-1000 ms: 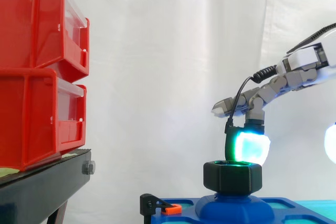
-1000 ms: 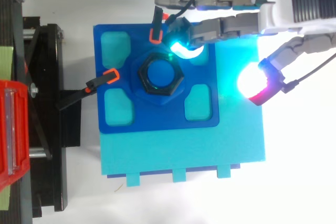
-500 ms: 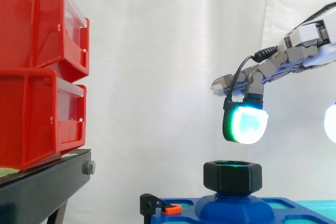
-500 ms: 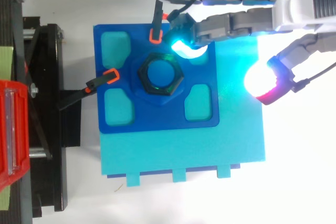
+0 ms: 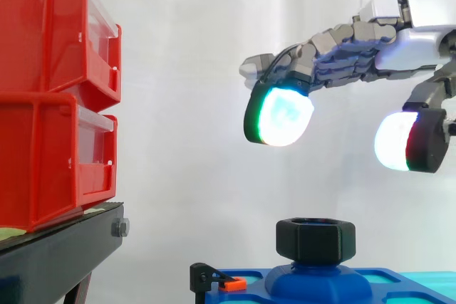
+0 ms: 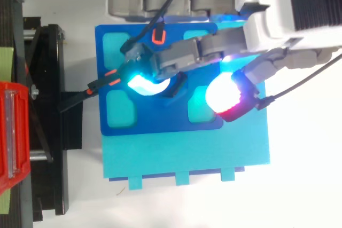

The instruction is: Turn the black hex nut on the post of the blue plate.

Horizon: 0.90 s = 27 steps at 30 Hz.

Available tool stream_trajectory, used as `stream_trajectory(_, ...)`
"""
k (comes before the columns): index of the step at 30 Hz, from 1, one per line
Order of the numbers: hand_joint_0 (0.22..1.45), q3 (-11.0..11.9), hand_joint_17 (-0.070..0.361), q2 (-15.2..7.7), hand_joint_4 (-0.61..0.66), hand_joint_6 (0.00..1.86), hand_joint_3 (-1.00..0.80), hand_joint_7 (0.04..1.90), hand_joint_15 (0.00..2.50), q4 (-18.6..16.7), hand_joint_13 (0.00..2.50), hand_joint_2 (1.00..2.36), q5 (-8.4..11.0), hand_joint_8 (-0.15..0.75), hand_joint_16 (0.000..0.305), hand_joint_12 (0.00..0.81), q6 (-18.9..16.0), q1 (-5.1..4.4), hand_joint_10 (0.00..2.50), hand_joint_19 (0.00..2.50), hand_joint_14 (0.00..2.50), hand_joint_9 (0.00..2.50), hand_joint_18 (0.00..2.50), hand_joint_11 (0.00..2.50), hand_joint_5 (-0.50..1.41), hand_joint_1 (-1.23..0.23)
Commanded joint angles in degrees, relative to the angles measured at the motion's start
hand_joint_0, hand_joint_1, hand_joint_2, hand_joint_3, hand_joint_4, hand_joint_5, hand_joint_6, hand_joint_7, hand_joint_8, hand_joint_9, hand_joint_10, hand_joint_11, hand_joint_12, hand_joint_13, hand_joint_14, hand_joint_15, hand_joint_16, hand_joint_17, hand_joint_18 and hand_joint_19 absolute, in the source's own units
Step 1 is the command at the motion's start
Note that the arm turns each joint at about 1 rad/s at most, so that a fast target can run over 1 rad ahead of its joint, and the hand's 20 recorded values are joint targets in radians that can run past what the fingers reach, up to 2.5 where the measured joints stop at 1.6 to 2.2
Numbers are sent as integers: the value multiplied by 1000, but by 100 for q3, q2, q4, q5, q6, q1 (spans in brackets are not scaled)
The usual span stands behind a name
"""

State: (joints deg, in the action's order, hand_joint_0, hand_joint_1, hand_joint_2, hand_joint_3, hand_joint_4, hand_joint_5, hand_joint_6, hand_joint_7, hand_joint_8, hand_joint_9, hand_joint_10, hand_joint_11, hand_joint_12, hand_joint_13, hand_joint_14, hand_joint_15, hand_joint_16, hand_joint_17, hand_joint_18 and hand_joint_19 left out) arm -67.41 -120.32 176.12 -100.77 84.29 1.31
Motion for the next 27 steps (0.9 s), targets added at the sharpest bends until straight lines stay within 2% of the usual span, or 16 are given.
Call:
stream_trajectory(1,608,-9,77,-44,-151,502,-500,674,0,-60,0,1000,-4,52,34,255,17,-61,0,82,0,0,0,0,-300,-838)
stream_trajectory(2,612,-18,77,-132,-150,502,-500,674,0,-95,0,1000,-13,51,34,254,26,-61,0,77,0,0,0,0,-300,-841)
stream_trajectory(7,563,-18,79,-281,-148,502,-500,678,0,-298,0,1000,-48,59,35,262,8,-61,0,76,0,0,0,0,-300,-860)
stream_trajectory(12,547,-18,80,-352,-134,502,-500,681,0,-438,0,1000,-101,62,36,267,0,-52,0,78,0,0,0,0,-300,-850)
stream_trajectory(27,523,-18,83,-360,-100,502,-500,692,0,-429,0,1000,-83,73,37,271,88,36,0,109,0,0,0,0,-300,-815)
